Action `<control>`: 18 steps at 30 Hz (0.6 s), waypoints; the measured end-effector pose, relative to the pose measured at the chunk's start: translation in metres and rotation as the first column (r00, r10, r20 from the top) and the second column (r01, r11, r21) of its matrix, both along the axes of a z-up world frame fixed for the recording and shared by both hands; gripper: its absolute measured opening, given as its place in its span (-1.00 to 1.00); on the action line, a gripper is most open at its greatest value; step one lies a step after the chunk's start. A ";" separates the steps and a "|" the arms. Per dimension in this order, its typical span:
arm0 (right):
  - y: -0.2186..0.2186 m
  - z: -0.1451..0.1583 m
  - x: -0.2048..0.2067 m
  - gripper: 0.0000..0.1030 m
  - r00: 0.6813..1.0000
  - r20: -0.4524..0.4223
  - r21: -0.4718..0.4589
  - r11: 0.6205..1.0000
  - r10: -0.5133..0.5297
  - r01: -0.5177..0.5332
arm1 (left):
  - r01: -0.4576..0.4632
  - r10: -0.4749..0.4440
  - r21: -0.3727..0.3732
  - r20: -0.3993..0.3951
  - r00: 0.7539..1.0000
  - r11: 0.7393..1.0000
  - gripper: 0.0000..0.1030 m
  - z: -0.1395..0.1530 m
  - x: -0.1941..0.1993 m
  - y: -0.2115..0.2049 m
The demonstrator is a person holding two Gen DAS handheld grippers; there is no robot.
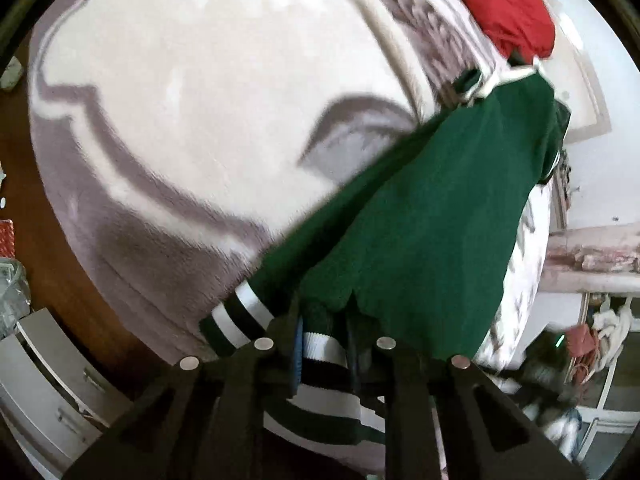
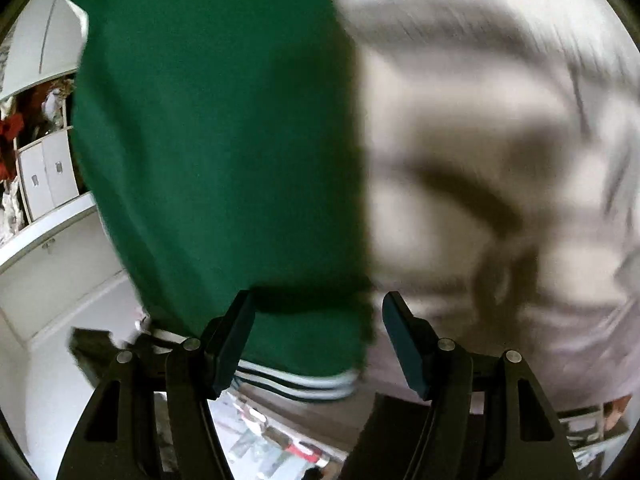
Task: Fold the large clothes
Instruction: 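Grasp the jacket side edge with both tools and fold it lengthwise over the body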
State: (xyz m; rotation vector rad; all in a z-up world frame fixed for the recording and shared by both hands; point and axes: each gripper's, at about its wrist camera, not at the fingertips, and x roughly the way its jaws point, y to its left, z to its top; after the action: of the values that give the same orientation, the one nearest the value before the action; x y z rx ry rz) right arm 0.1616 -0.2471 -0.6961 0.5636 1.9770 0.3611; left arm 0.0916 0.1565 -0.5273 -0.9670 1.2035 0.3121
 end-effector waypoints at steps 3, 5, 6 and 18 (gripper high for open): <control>-0.004 -0.005 -0.034 0.32 1.000 -0.004 0.065 0.998 0.005 -0.005 | -0.006 0.006 0.026 0.003 1.000 1.000 -0.72 -0.007 0.000 0.014; -0.005 -0.010 -0.049 0.32 1.000 -0.009 0.086 0.996 -0.004 0.005 | 0.002 -0.002 0.019 -0.008 1.000 1.000 -0.72 -0.017 -0.002 0.017; -0.006 -0.011 -0.054 0.32 1.000 -0.010 0.094 0.996 -0.012 0.013 | 0.003 -0.003 -0.006 -0.012 1.000 1.000 -0.72 -0.020 0.000 0.018; -0.008 -0.044 -0.084 0.53 0.967 -0.060 0.344 0.904 -0.248 0.253 | 0.061 -0.039 -0.318 0.075 0.996 0.946 0.29 -0.055 -0.011 0.038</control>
State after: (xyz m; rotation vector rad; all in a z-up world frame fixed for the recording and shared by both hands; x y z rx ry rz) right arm 0.0777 -0.2547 -0.7398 1.0405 1.8344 0.5523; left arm 0.0805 0.1944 -0.5824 -1.2153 1.2363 0.0410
